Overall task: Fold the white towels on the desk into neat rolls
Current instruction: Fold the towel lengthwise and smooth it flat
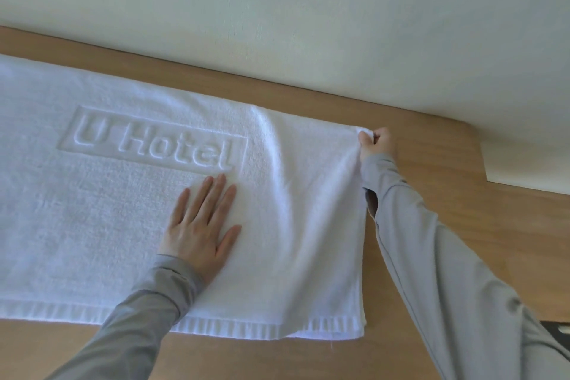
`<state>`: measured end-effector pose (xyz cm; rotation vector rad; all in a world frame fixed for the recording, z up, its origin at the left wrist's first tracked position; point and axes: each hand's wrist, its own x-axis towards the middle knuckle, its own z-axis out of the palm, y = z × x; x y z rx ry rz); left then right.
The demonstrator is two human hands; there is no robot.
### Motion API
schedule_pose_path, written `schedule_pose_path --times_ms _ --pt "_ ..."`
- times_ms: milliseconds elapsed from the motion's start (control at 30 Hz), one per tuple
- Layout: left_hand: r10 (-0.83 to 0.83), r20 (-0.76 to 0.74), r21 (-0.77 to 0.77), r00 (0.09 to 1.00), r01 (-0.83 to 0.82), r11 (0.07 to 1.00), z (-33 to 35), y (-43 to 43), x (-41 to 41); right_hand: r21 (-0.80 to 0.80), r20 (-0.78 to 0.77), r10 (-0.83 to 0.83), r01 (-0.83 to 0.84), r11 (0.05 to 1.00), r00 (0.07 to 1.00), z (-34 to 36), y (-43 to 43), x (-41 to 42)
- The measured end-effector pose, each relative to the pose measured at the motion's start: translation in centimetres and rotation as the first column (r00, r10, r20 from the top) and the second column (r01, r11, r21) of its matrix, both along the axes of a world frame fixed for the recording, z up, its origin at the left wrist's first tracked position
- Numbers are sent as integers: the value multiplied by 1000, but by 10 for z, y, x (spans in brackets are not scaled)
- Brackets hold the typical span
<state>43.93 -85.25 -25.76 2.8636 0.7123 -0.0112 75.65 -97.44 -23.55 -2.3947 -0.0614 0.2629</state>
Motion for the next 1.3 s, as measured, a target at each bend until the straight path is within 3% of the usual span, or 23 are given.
schedule_pose_path --times_ms 133,233,367,500,700,833,967,1300 --pt "-4 7 19 1000 4 1000 -4 0 0 -12 56 -66 67 998 996 -5 -3 -13" --pt "-4 11 22 1000 3 1000 -6 0 0 40 10 -144 143 989 990 -8 -21 -31" --pt "-3 17 23 1000 3 1000 -7 0 0 78 17 -124 123 989 992 -16 -36 -54" --pt "-12 25 25 1000 12 1000 -7 1 0 -11 94 -51 53 999 994 -15 -39 -46" --pt "-8 10 22 1000 7 1000 -7 0 -1 40 38 -109 108 993 993 -7 -47 -67" --pt "-8 5 16 1000 8 1000 -6 0 0 95 -40 -71 75 993 997 6 -83 -128" --pt "-4 1 10 1000 4 1000 -7 0 0 127 -177 -142 166 978 974 5 -119 -193" --pt "-5 18 3 1000 5 1000 -8 0 -1 118 -161 -295 315 942 942 6 -135 -238"
